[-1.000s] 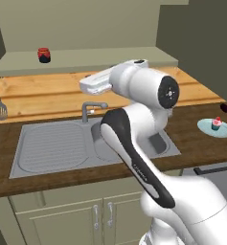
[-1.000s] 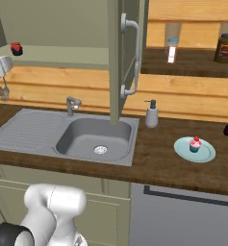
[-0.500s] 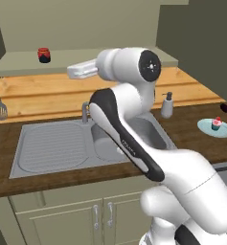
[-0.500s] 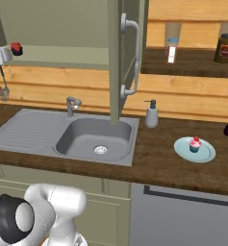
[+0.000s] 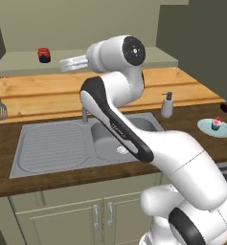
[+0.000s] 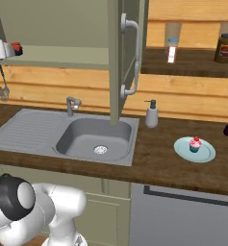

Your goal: From the different types of pastries on the counter, select a croissant and place it on the cutting board. Then retrieve a jar of jam from the cabinet and place it alongside the croissant on the cutting board.

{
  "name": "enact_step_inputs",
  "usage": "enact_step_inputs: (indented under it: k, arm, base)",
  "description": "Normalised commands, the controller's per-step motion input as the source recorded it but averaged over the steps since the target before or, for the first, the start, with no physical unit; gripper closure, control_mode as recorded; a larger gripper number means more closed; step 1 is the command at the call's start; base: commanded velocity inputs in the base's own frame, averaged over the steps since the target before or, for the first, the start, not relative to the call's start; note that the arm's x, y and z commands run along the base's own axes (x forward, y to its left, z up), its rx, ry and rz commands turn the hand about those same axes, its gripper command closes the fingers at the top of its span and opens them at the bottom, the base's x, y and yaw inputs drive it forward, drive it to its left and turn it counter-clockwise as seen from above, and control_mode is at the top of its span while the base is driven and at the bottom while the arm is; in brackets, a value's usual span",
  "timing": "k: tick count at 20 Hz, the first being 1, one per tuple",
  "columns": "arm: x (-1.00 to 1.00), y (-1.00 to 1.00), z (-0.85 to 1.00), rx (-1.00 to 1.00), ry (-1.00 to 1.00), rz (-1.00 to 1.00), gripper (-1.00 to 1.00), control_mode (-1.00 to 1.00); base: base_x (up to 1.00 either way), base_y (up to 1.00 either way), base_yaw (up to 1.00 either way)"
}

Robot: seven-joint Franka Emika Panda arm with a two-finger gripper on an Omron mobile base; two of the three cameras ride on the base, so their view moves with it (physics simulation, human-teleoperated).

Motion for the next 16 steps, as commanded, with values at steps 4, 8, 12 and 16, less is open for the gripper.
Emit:
enact_step_inputs:
  k: [4, 8, 12, 16]
  arm:
    - [0.66, 0.00, -0.09, 0.00, 0.00, 0.00, -1.00, -1.00]
    - [0.30, 0.01, -0.04, 0.00, 0.00, 0.00, -1.00, -1.00]
    - [0.00, 0.32, -0.04, -0.01, 0.00, 0.00, -1.00, -1.00]
    - [0.13, 0.49, -0.05, -0.03, 0.00, -0.02, -1.00, -1.00]
  base:
    - [0.00, 0.00, 0.00]
    - [0.00, 0.00, 0.00]
    - [0.00, 0.00, 0.00]
    - [0.00, 0.00, 0.00]
